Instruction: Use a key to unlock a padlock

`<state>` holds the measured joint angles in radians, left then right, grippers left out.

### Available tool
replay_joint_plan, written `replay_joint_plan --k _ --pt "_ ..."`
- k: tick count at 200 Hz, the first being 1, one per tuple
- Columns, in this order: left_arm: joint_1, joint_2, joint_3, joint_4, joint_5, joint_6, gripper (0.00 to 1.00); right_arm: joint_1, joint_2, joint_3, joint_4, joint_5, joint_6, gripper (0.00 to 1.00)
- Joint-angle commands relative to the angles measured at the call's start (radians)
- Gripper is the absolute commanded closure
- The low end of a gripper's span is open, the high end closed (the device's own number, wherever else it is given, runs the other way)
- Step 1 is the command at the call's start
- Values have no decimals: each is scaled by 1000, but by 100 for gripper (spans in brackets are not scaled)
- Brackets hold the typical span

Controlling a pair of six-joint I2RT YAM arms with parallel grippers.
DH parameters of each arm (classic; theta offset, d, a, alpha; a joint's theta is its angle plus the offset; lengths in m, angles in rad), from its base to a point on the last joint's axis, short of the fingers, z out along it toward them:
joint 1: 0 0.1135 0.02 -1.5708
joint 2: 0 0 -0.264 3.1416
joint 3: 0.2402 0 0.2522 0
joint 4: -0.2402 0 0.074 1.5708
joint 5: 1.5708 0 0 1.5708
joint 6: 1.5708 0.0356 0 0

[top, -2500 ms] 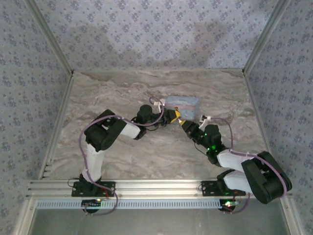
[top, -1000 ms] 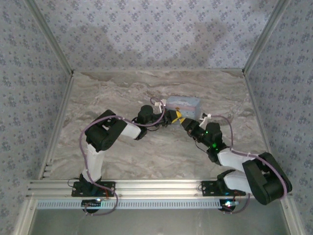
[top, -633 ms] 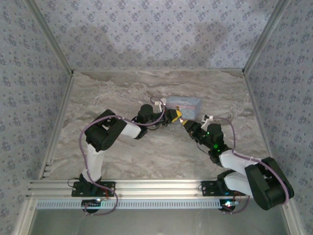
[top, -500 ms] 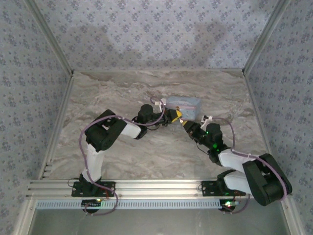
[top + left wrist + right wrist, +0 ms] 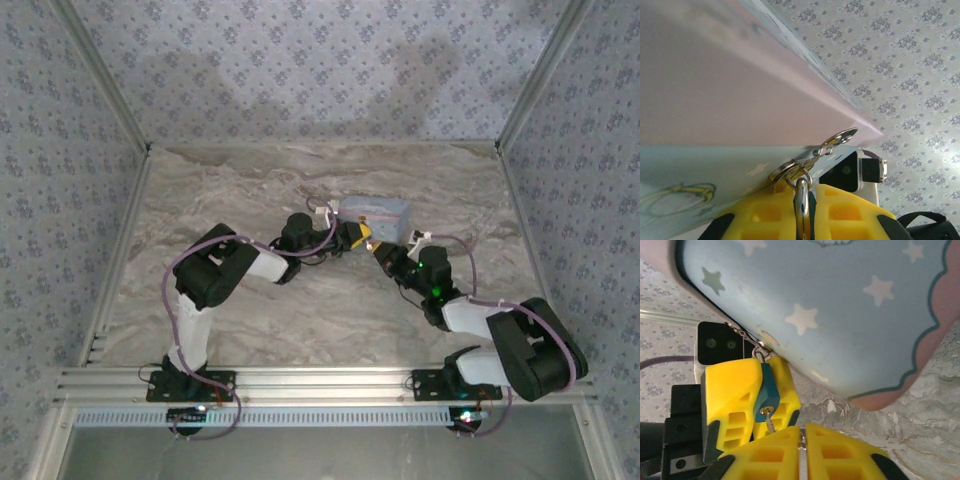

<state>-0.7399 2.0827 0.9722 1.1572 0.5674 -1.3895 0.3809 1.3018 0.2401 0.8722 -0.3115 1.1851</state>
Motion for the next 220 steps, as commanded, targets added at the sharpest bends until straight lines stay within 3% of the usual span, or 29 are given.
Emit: replay_joint_plan --k 1,97,151,220 --pt "-15 -5 25 105 34 -9 100 -3 3 18 45 1 5 84" --pt "-7 -6 28 102 29 -5 100 -18 -156 -50 -28 16 13 75" --pt "-8 -6 33 105 30 -9 100 -6 -76 -37 18 6 20 68" --pt "-8 0 33 108 34 -14 100 16 -36 -7 62 -4 21 76"
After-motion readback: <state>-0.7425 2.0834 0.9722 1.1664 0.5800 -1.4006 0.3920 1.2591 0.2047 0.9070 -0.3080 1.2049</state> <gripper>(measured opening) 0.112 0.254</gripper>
